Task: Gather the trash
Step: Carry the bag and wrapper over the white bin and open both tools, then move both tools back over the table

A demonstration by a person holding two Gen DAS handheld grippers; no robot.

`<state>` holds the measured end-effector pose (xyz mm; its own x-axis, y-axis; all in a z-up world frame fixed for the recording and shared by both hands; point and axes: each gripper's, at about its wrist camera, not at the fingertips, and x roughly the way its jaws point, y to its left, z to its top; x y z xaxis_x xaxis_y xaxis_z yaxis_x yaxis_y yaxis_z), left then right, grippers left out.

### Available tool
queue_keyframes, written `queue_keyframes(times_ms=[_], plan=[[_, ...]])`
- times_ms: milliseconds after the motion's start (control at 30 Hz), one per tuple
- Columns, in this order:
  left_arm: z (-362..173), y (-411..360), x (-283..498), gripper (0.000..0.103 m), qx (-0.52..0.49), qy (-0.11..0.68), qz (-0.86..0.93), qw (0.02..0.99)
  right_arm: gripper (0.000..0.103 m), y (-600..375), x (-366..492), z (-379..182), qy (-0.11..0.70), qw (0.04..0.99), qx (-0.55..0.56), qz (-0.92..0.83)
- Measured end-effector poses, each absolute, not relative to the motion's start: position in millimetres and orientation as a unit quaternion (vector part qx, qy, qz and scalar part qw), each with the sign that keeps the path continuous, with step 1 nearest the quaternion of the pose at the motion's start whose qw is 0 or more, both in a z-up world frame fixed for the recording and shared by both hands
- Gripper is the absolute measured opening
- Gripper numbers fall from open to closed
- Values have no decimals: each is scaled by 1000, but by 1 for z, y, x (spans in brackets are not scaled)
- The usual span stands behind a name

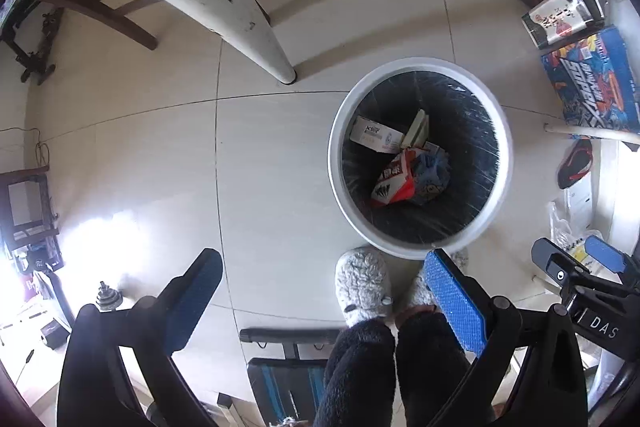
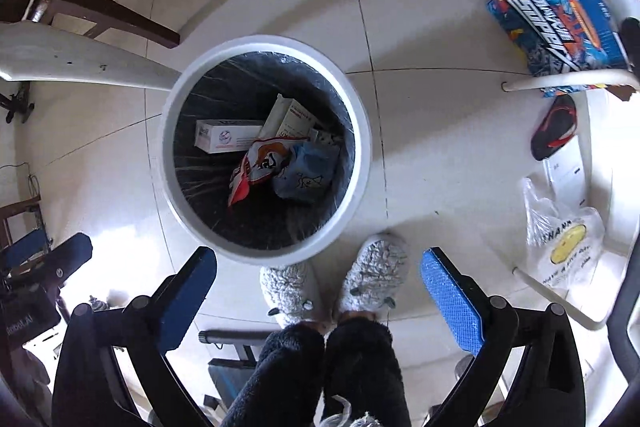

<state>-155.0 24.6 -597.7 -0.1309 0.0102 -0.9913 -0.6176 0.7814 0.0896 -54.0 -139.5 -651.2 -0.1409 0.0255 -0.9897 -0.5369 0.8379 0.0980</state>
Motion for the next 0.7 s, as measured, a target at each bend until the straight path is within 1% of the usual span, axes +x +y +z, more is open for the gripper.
queue_keyframes(times_ms=[300, 700], plan=[[-507, 9, -175, 103, -226, 693, 261, 633, 103, -161, -67, -551, 710, 648, -162, 224], [-371, -11, -198, 103, -232, 662, 248, 668, 103, -181, -96, -372, 680, 677, -158, 233]])
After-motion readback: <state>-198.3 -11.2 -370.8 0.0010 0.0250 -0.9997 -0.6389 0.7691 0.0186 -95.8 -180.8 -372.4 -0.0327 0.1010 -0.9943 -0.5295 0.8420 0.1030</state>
